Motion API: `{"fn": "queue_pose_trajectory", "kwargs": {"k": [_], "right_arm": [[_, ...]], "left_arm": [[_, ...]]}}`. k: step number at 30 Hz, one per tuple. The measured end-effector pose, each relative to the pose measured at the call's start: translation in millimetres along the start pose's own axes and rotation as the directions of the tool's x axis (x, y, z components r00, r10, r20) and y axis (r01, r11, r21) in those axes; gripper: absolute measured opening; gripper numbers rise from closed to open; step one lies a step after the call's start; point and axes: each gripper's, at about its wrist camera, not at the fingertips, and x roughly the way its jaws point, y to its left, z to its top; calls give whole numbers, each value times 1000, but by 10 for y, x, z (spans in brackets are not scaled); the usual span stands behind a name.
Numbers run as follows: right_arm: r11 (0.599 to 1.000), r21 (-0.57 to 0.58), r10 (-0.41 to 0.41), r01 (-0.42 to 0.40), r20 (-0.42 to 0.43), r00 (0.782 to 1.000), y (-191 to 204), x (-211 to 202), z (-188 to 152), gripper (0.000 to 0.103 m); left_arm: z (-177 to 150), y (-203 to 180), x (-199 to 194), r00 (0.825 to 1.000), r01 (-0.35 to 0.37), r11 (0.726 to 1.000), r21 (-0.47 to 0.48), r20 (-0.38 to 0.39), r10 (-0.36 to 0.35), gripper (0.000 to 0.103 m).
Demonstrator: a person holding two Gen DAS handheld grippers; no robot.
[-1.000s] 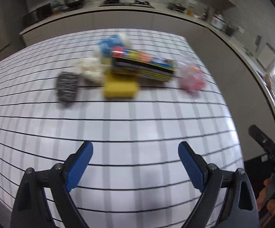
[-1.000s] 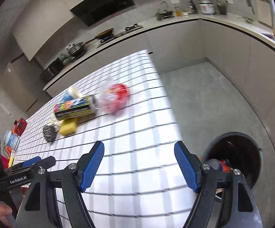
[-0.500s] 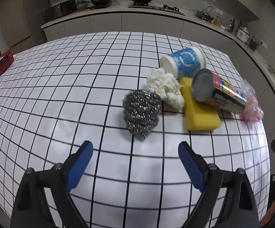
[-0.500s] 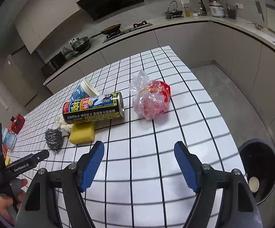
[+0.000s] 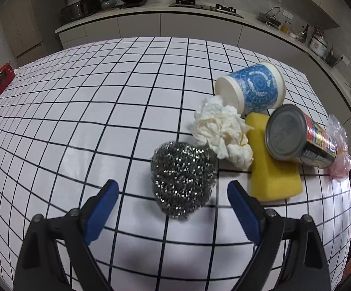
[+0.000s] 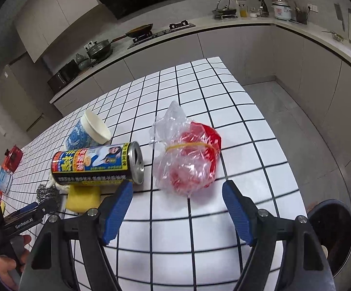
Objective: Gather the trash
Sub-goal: 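Grasp the clear bag of red items with the right tool while the left tool grasps the steel wool, then carry the bag and steel wool over the black bucket and open both tools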
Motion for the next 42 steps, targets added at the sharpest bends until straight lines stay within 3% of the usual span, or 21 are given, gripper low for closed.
{"fn": "queue_pose_trajectory", "kwargs": {"k": [5, 10, 20, 21, 22, 26, 42], "right_arm": [[1000, 0, -16, 16, -14, 1000, -52, 140, 85, 78], [1000, 3, -21, 21, -32, 999, -96, 262, 133, 78], [1000, -5, -14, 14, -52, 999, -126, 483, 223, 77], [1000, -5, -10, 10, -48, 999, -126, 495, 223, 68], [1000, -10, -5, 5, -47, 999, -119, 497, 218, 65], [999, -40, -13, 12, -34, 999, -66, 483, 192, 65], [1000, -12, -12, 12, 26, 1000, -56, -21, -13, 65]], "left_arm": [[4, 15, 51, 1000, 18, 1000, 9, 4, -18, 77], [5, 56, 129, 999, 43, 999, -4, -14, -43, 51], [-15, 146, 85, 999, 50, 999, -4, 11, -50, 47], [-18, 152, 80, 999, 50, 999, -5, 10, -50, 47], [-11, 147, 82, 999, 50, 999, -6, 9, -50, 47], [2, 116, 87, 999, 52, 999, -7, 6, -52, 46], [-117, 149, -323, 991, 112, 994, -1, 67, -112, 45]]}}
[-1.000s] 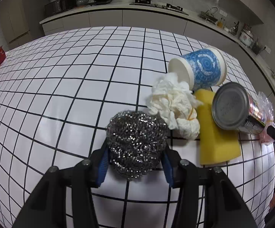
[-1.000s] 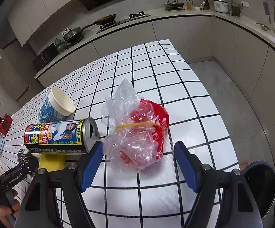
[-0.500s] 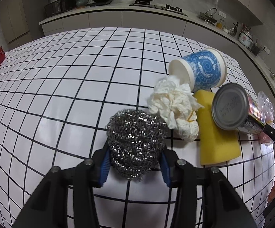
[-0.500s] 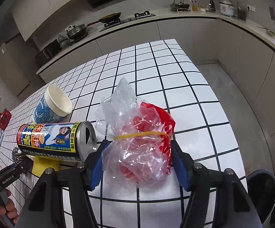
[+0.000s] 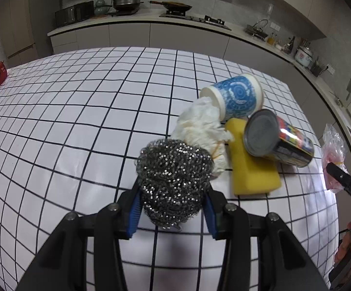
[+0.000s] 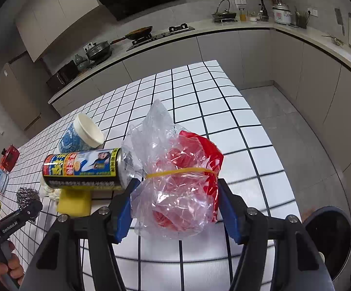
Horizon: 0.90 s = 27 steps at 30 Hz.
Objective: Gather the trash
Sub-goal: 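Carry the bag and steel wool over the black bucket and open both tools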
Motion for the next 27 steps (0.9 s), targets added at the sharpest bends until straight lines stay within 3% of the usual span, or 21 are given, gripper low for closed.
{"fn": "queue_pose_trajectory", "kwargs": {"k": [7, 13, 20, 27], "right_arm": [[999, 36, -6, 5, 34, 999, 23, -430, -279, 65], [995, 87, -54, 49, 54, 997, -68, -799, -622, 65], [981, 160, -125, 112, 71, 990, -483, -1246, -911, 65], [953, 250, -196, 168, 89, 977, -1351, -1684, -1102, 65]], "left_arm": [[-185, 15, -289, 998, 66, 997, 39, 14, -67, 45], [-363, -231, -484, 988, 151, 980, 131, 1, -153, 45], [-580, -837, -625, 963, 268, 937, 224, -47, -264, 45], [-828, -1781, -754, 932, 362, 876, 320, -96, -350, 45]]}}
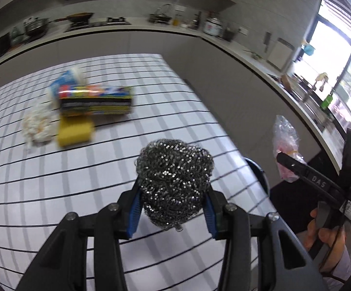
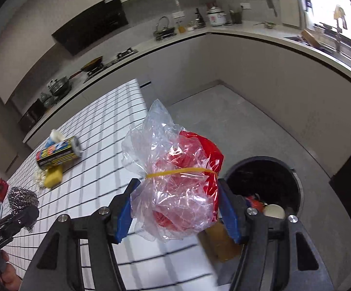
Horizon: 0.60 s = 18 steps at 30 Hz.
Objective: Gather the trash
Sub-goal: 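Carry the bag and steel wool over the black bucket and open both tools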
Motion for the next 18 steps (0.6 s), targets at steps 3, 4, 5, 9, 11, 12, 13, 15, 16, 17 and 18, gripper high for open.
{"fn": "queue_pose_trajectory", "kwargs": {"k": [3, 4, 5, 9, 11, 12, 13, 15, 16, 17, 18], "right_arm": [[999, 31, -21, 22, -21, 1000, -549, 2, 32, 65], [999, 34, -29, 30, -37, 999, -723, 23, 31, 65], [999, 36, -36, 38, -55, 998, -897, 58, 38, 65], [998, 55, -34, 42, -132, 991, -1536, 273, 31, 65], [998, 45, -32, 40, -169, 985, -1744, 413, 22, 65], [999, 39, -28, 36, -189, 981, -1853, 503, 13, 65], [999, 38, -24, 32, -205, 978, -1935, 577, 7, 65], [999, 49, -7, 19, -238, 971, -2097, 740, -5, 65], [999, 49, 0, 13, -253, 968, -2143, 809, -11, 65], [999, 44, 1, 11, -265, 964, -2184, 877, -13, 65], [999, 39, 2, 9, -274, 962, -2226, 940, -20, 65]], "left_arm": [[73, -514, 237, 999, 35, 999, 30, -21, -35, 45], [87, -634, 299, 999, 42, 999, 33, -29, -41, 45], [105, -790, 384, 998, 57, 998, 34, -42, -56, 45], [165, -1436, 807, 992, 86, 995, 51, -93, -81, 45], [168, -1649, 1028, 988, 90, 995, 44, -129, -83, 45], [167, -1756, 1170, 986, 82, 996, 40, -148, -75, 45], [161, -1853, 1316, 984, 69, 997, 42, -165, -61, 45], [116, -2012, 1556, 978, 37, 998, 57, -209, -24, 45], [97, -2058, 1643, 974, 32, 998, 60, -227, -18, 46], [74, -2119, 1772, 969, 12, 998, 69, -246, 5, 46], [61, -2161, 1852, 966, -2, 997, 79, -258, 23, 47]]}}
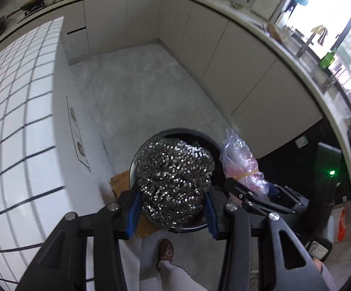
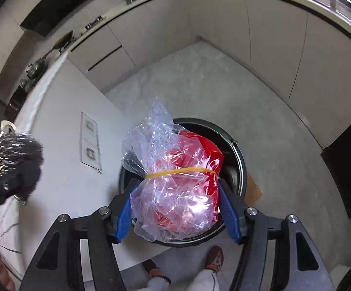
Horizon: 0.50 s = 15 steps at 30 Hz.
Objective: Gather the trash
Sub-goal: 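Carry the bag and steel wool over the black bucket and open both tools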
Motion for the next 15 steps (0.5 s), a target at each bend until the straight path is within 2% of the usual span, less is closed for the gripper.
{"fn": "queue_pose_trajectory", "kwargs": {"k": [5, 6, 9, 10, 15], "right_arm": [[1000, -15, 16, -16, -46, 999, -136, 247, 63, 66], [1000, -18, 17, -18, -54, 998, -154, 282, 44, 66], [1000, -23, 3, -5, -73, 997, -193, 366, 61, 71], [1000, -18, 2, -4, -74, 997, -197, 380, 70, 72], [1000, 3, 10, -10, -52, 999, -195, 349, 160, 73]], "left_arm": [[43, -114, 259, 998, -52, 998, -23, -46, 51, 51], [55, -130, 272, 997, -57, 998, -28, -47, 55, 55], [79, -145, 269, 994, -98, 994, -39, -42, 97, 79], [92, -151, 255, 994, -107, 993, -40, -33, 106, 84], [138, -200, 177, 994, -110, 993, -31, -7, 110, 85]]}}
